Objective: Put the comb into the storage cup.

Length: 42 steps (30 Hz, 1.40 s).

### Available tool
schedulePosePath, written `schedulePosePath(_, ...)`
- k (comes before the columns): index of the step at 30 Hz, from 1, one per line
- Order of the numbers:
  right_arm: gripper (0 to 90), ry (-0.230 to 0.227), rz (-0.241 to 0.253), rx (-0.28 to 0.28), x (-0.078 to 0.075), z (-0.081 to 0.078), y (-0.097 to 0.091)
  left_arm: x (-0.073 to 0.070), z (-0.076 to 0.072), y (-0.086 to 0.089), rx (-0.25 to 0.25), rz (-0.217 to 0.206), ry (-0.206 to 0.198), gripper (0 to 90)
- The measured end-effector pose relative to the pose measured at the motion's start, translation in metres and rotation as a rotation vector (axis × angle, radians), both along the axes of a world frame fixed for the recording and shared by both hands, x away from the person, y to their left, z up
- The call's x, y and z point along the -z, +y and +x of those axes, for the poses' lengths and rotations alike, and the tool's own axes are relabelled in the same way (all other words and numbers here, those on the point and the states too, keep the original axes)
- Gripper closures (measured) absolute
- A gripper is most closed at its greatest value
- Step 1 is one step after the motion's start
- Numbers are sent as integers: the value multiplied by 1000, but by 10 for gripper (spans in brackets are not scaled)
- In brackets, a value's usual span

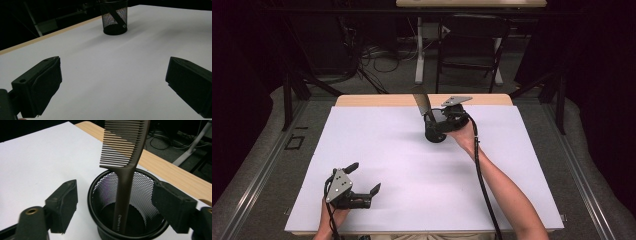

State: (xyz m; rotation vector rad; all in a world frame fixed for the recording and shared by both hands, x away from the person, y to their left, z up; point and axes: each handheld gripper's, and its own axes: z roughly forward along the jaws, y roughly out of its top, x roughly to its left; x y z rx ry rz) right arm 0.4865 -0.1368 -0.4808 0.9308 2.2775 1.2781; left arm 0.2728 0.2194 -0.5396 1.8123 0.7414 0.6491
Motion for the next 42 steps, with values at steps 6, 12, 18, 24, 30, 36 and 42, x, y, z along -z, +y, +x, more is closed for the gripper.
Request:
schedulePosePath(6, 149, 14, 4, -30, -5, -7, -3, 0, 0, 0, 2, 1, -3, 4)
schedulePosePath(12, 105, 31, -8, -51, -7, -17, -9, 0, 0, 0, 2, -1, -2, 4)
schedulePosePath(18, 64, 40, -20, -66, -8, -25, -15, 0, 0, 0, 1, -1, -4, 4)
schedulePosePath(24, 49, 52, -24, -67, -8, -30, -22, 0, -1, -1, 5, -1, 2, 4)
schedulePosePath(30, 41, 57, -26, -69, -6, -38, -30, 1, 0, -1, 4, -1, 4, 4)
schedulePosePath(36, 36, 66, -24, -73, -5, -44, -38, 1, 0, 0, 2, 1, 0, 3)
schedulePosePath(42, 32, 71, -27, -78, -3, -52, -42, 1, 0, -1, 5, 1, 4, 3)
